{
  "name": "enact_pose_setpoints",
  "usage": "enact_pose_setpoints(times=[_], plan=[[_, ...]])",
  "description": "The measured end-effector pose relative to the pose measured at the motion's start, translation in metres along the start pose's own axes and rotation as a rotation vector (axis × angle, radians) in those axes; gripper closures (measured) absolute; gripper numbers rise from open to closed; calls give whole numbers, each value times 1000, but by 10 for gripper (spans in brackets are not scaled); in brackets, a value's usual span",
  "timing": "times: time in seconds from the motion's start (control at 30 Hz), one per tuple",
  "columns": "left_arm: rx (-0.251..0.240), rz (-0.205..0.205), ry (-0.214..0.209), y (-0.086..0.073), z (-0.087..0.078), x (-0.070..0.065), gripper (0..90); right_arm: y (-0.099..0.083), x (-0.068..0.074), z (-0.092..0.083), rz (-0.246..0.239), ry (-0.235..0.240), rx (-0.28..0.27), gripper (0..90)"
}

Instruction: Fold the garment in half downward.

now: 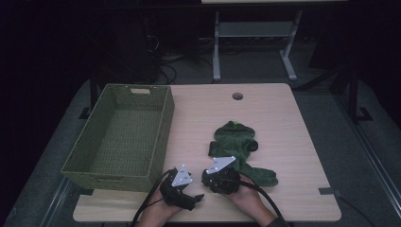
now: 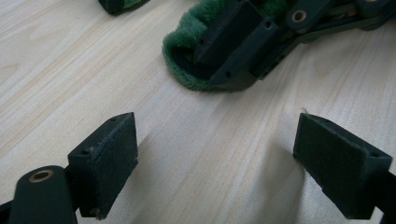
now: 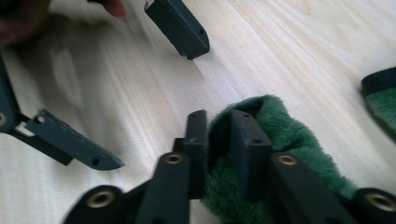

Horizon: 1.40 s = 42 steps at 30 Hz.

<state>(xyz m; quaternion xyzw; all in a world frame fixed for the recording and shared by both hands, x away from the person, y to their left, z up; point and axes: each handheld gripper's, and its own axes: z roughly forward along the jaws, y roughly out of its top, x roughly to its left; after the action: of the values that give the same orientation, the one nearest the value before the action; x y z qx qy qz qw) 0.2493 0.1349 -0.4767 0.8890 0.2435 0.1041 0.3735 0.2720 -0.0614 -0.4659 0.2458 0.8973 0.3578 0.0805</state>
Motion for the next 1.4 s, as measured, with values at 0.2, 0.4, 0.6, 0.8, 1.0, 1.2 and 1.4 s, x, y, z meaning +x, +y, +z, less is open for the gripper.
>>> enact_pose_setpoints(times=[0.2,0.4,0.6,0.8,1.0,1.2,1.4], plan=[[-1,2,-2,0,0,0,130,0,-1,0,2,49,0,862],[4,12,1,0,0,1,130,3,-7,-9,44,152,-52,861],[-4,-2,-2,0,0,0,130,5,-11,-31,58,152,-127,858],[-5,-6,-3,0,0,0,130,0,-24,-57,104,120,-193,854],[-4,-7,-2,0,0,0,130,-11,-36,-78,133,79,-225,847],[-4,0,-1,0,0,0,130,-30,-50,-91,169,23,-219,835],[-1,-3,-4,0,0,0,130,-47,-61,-95,193,-41,-187,829]])
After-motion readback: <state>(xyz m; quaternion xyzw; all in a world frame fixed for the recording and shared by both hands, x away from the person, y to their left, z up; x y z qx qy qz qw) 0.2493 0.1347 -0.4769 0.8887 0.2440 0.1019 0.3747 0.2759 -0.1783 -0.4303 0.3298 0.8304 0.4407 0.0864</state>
